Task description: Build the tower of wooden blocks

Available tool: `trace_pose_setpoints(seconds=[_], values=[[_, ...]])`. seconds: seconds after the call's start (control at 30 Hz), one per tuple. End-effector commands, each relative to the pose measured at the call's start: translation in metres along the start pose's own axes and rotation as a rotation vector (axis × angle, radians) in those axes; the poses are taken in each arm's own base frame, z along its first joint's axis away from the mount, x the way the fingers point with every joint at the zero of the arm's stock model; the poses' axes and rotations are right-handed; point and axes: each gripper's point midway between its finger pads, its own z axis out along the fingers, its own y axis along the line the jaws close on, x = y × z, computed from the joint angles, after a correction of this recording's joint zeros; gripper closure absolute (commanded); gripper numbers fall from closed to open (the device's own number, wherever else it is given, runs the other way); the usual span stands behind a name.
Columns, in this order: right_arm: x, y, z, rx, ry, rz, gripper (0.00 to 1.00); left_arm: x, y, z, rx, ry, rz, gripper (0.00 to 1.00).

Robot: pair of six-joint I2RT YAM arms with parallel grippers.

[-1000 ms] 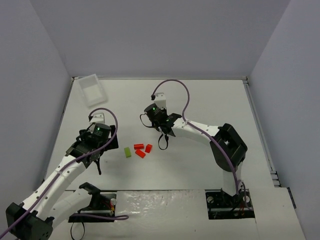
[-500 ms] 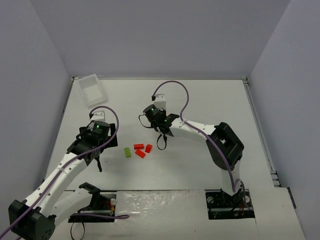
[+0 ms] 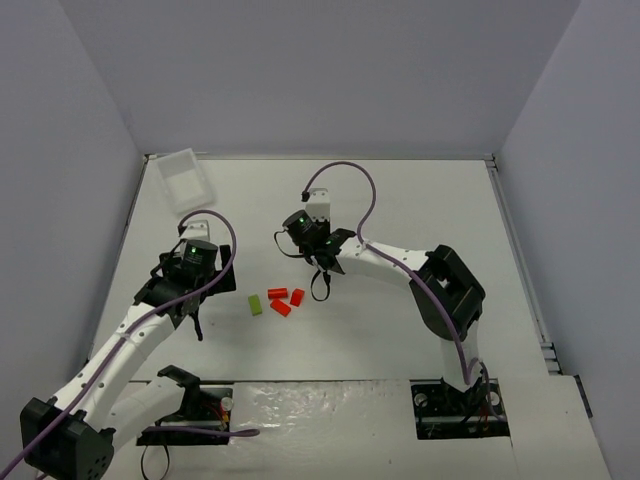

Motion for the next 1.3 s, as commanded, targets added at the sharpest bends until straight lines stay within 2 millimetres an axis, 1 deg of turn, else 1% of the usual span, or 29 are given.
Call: trace_pose_setpoints(seconds=[0.0, 0.17, 0.57, 1.27], values=[[-0.0233, 0.0114, -0.0014, 0.001, -0.076, 0.069, 1.0, -0.0259, -0.0079, -0.0031, 0.037, -0.065, -0.031, 0.03], [-0.0191, 0.0099, 0.0004, 0.008, -0.07, 0.068, 1.0, -0.0267, -0.0087, -0.0036, 0.047, -0.069, -0.034, 0.03], [-0.0213, 0.0064, -0.0001, 0.035, -0.091, 0.06, 1.0, -0.0276, -0.0081, -0.0042, 0.053, -0.074, -0.04, 0.03], [-0.0136, 0.0078, -0.0001, 0.06, -0.1, 0.001, 1.0, -0.0291, -0.0085, -0.0053, 0.06, -0.084, -0.046, 0.03]])
